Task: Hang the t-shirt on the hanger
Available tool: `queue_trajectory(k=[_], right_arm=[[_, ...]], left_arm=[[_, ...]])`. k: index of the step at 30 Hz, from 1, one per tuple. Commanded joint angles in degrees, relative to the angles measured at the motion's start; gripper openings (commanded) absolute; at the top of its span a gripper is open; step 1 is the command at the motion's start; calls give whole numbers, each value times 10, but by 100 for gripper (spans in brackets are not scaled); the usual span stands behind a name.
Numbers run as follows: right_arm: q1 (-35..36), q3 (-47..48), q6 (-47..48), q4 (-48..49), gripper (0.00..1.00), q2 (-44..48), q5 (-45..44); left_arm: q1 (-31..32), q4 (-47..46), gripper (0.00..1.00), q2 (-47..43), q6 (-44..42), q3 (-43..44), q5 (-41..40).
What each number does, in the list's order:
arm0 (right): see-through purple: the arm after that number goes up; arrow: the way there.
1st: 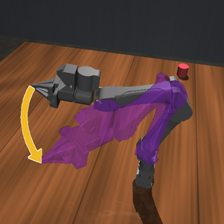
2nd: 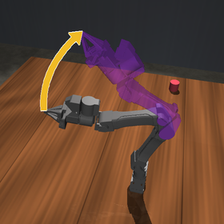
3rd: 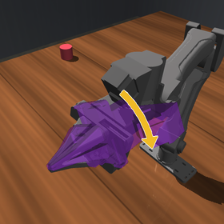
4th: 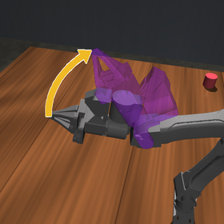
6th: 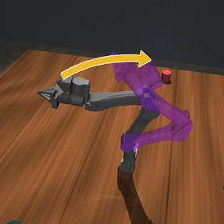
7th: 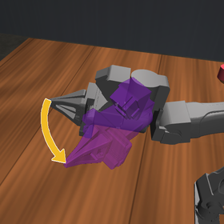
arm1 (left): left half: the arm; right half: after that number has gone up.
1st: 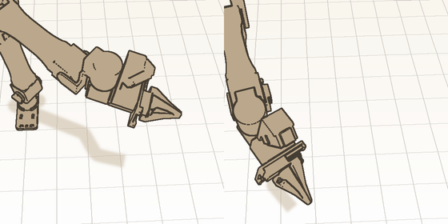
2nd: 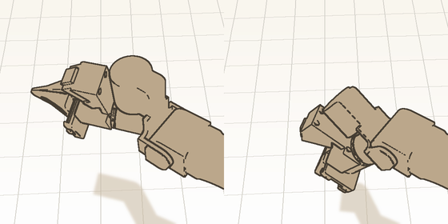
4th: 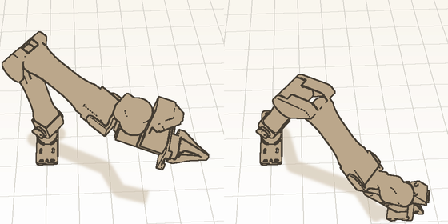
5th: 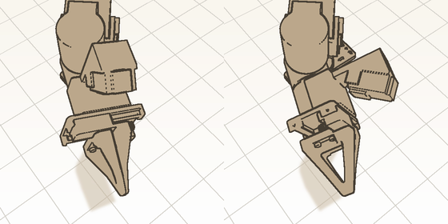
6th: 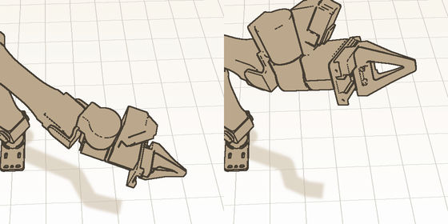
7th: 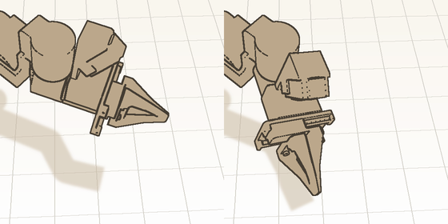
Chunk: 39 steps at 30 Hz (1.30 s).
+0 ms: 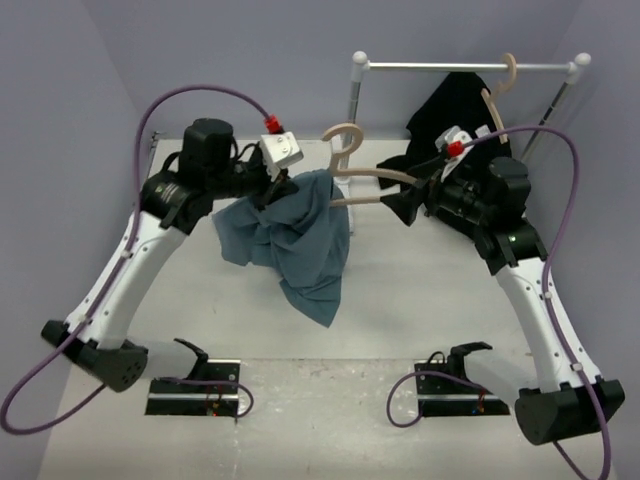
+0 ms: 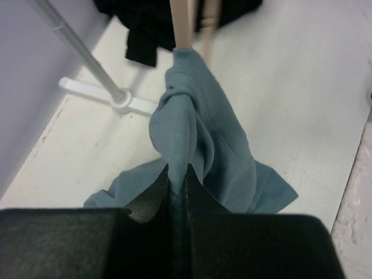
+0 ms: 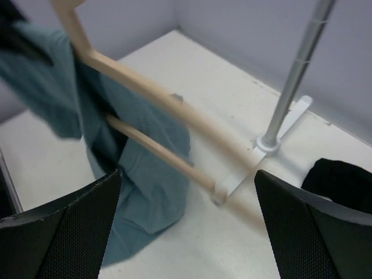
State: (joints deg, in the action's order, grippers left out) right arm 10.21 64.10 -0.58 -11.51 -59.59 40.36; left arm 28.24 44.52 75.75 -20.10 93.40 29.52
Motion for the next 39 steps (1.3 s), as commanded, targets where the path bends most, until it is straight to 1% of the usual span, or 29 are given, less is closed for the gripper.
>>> queue_trajectory(k=[1,2,4,5,6,7,8,9,12,13,15,18,19,21,24,27,30,32,33,37,39], right_arm=[[-1,9,-302,59,99,23,-41],[8,-11,-344,86,99,20,-36],[60,-75,-396,165,99,26,-51],[83,-91,-412,179,99,32,-87],[115,-109,-421,193,99,41,-152],[156,-132,-431,215,98,51,-184],[177,-140,-438,227,96,49,-214],[201,-145,-466,237,92,40,-251],[225,-140,-494,254,80,-7,-298],[230,-138,-518,269,74,-28,-303],[240,-132,-538,296,66,-66,-303],[271,-103,-540,305,63,-113,-320],[282,-92,-539,306,63,-141,-329],[296,-79,-537,307,61,-153,-336],[332,-52,-532,305,59,-208,-335],[357,-52,-526,303,59,-227,-365],[361,-64,-529,308,57,-241,-392],[360,-61,-518,297,47,-252,-418],[358,-58,-514,292,39,-256,-424],[341,-58,-511,286,0,-267,-436],[331,-76,-508,286,0,-255,-455]], left_arm=[[-12,-150,0,-110,118,-60,-84],[-12,-159,0,-119,126,-66,-73],[-12,-173,0,-129,142,-72,-56],[-12,-176,0,-129,152,-72,-61],[-12,-176,0,-126,157,-70,-70],[-12,-171,0,-121,160,-67,-80],[-12,-166,0,-116,159,-63,-80],[-12,-159,0,-108,157,-59,-76],[-12,-161,0,-106,158,-61,-56],[-12,-169,0,-109,163,-71,-50],[-12,-185,0,-116,169,-83,-43],[-12,-194,0,-116,173,-89,-34],[-12,-196,0,-114,175,-90,-30],[-12,-200,0,-112,177,-94,-24],[-13,-217,0,-110,183,-102,-27],[-12,-221,0,-108,187,-104,-30],[-12,-224,0,-111,191,-104,-27],[-13,-228,0,-119,195,-105,-30],[-13,-230,0,-122,195,-105,-34],[-13,-244,0,-142,216,-107,-48],[-14,-235,0,-145,213,-104,-59]])
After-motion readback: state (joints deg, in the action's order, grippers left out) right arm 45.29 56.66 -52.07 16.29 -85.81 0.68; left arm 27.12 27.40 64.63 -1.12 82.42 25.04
